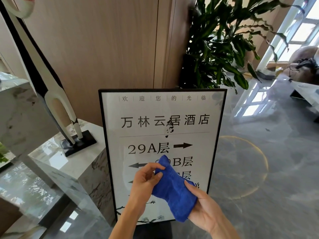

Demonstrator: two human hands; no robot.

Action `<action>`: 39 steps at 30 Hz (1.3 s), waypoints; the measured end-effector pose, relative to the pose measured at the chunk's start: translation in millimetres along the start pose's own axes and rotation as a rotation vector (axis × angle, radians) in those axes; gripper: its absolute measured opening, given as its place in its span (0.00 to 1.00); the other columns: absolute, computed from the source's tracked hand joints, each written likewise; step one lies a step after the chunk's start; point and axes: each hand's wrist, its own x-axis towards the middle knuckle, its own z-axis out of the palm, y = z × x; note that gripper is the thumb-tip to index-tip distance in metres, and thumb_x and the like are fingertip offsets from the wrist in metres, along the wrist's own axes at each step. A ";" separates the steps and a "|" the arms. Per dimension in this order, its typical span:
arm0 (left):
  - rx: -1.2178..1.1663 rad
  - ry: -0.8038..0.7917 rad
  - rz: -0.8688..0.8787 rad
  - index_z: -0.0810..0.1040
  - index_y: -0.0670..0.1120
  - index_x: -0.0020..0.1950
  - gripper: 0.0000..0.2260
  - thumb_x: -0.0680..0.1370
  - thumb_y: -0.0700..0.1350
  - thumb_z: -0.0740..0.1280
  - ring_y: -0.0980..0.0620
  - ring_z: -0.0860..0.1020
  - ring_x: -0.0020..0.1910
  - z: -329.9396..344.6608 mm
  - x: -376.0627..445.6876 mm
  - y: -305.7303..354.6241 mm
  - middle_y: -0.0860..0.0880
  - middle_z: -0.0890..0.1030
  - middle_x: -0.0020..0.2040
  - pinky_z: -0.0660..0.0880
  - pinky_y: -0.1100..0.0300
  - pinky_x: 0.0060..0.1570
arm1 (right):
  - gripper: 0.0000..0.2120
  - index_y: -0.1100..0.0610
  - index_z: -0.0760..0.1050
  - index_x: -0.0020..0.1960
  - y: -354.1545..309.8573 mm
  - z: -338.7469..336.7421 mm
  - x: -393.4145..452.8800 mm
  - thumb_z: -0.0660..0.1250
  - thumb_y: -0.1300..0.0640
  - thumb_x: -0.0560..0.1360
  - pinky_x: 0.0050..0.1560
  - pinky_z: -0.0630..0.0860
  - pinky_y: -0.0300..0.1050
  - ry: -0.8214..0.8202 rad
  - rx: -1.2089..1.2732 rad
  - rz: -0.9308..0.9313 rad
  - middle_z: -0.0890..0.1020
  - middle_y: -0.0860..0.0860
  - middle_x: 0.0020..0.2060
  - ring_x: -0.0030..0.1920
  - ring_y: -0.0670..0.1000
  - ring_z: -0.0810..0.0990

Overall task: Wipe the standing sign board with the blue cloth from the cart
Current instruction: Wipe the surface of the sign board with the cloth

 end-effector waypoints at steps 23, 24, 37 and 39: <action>-0.053 0.016 -0.027 0.83 0.49 0.52 0.10 0.80 0.35 0.67 0.50 0.82 0.49 -3.0 3.4 -2.5 0.49 0.84 0.49 0.79 0.59 0.45 | 0.15 0.51 0.79 0.64 -17.8 9.3 4.9 0.65 0.48 0.81 0.56 0.82 0.48 0.026 -0.247 -0.360 0.82 0.56 0.65 0.66 0.56 0.80; -0.043 0.016 -0.026 0.83 0.50 0.51 0.11 0.80 0.35 0.67 0.51 0.82 0.49 -3.7 4.2 -1.6 0.50 0.84 0.48 0.78 0.59 0.45 | 0.13 0.50 0.80 0.63 -18.8 10.8 5.1 0.65 0.48 0.81 0.55 0.82 0.47 0.044 -0.271 -0.374 0.82 0.56 0.64 0.65 0.55 0.81; 0.265 0.241 0.407 0.81 0.56 0.59 0.09 0.81 0.46 0.68 0.53 0.80 0.51 -36.7 1.3 38.4 0.54 0.81 0.57 0.77 0.61 0.49 | 0.24 0.52 0.73 0.70 -40.6 34.1 -8.8 0.60 0.44 0.78 0.64 0.76 0.56 0.009 -0.271 -0.519 0.82 0.52 0.65 0.65 0.53 0.81; 0.380 0.346 0.493 0.80 0.58 0.61 0.11 0.80 0.53 0.65 0.51 0.75 0.62 -47.1 2.7 43.6 0.56 0.76 0.66 0.73 0.57 0.57 | 0.25 0.52 0.73 0.71 -46.6 34.5 -9.8 0.60 0.42 0.77 0.62 0.74 0.55 0.032 -0.248 -0.553 0.82 0.52 0.64 0.64 0.52 0.82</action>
